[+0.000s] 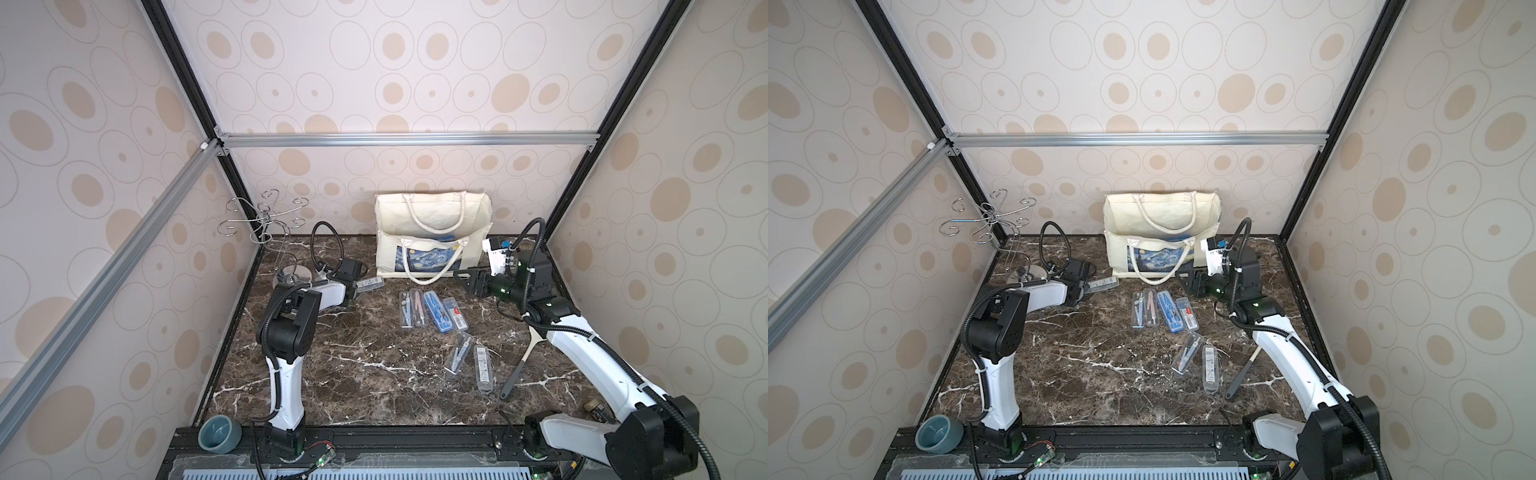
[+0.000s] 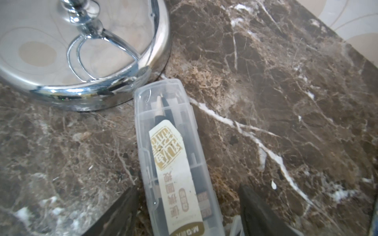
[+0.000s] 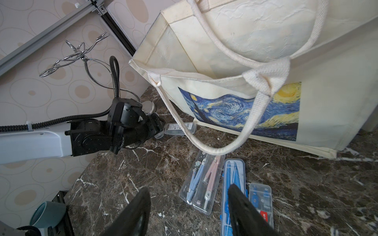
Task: Put the compass set into the canvas bag
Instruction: Pick up the compass set at the center of the board.
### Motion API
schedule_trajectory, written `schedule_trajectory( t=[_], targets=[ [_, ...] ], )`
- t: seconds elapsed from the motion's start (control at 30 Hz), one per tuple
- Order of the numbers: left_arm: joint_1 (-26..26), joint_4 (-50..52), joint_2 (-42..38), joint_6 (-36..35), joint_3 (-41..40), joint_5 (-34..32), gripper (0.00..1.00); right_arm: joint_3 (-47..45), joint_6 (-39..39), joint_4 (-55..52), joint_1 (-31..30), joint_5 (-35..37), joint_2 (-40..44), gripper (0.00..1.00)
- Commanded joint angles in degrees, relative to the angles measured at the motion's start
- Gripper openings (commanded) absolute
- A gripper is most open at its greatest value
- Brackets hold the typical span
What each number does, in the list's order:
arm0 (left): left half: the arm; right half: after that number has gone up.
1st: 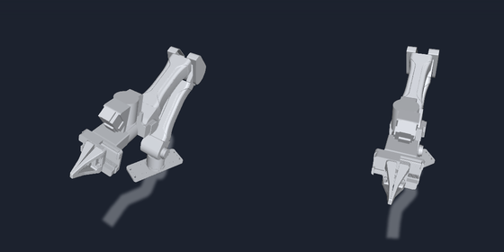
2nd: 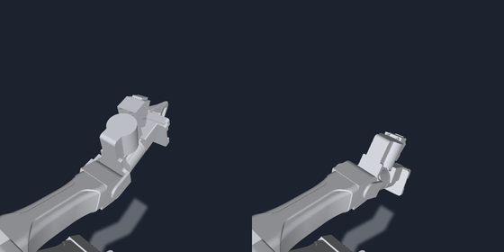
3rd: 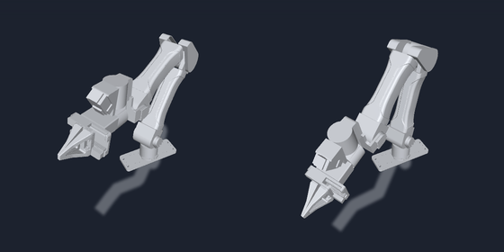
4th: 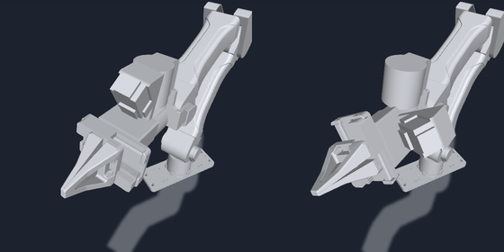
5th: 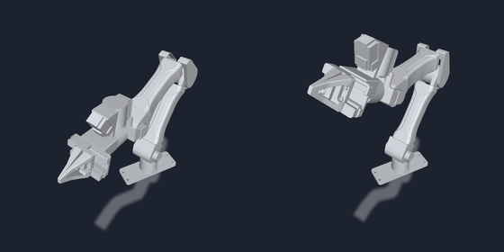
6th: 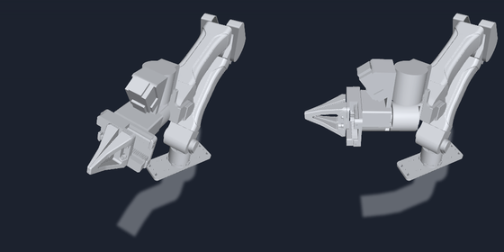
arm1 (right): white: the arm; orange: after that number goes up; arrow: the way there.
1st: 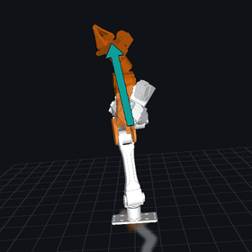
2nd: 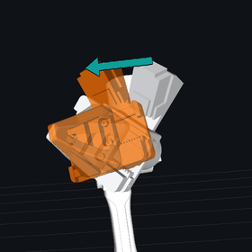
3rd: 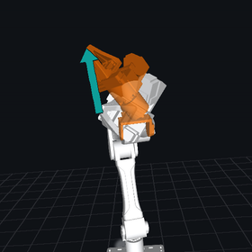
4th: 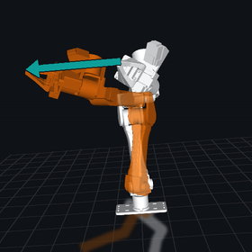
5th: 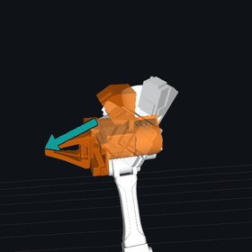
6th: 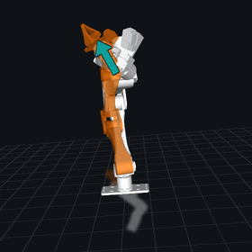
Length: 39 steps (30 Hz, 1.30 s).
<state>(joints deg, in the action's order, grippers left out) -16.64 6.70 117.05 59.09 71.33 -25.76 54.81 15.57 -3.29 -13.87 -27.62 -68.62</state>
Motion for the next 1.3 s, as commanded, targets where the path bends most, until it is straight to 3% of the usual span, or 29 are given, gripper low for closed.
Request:
schedule_trajectory(
  t=[0.0, 0.43, 0.7, 1.03, 1.27],
  targets=[
    [0.5, 3.5, 1.2, 1.5, -1.4, 3.2, 0.66, -0.7, 0.0, 1.4, -0.3, -0.2, 1.9, 0.62],
    [0.4, -1.7, -4.1, -1.4, -7.3, 6.0, 0.45, -1.0, 0.9, 2.1, -0.3, -0.2, 2.0, 0.62],
    [-0.3, -3.5, -8.1, -4.2, -10.8, 6.7, 0.44, -1.0, 1.8, 2.7, -0.3, -1.3, 0.9, 0.62],
    [-4.2, -10.8, -20.2, -11.7, -19.8, 8.5, 0.44, 0.5, 0.7, 1.5, -1.8, -2.5, -0.6, 0.62],
    [-6.6, -14.1, -28.1, -17.6, -24.9, 9.9, 0.45, 2.2, -0.5, 0.4, -6.6, -1.5, -3.1, 0.62]
  ],
)
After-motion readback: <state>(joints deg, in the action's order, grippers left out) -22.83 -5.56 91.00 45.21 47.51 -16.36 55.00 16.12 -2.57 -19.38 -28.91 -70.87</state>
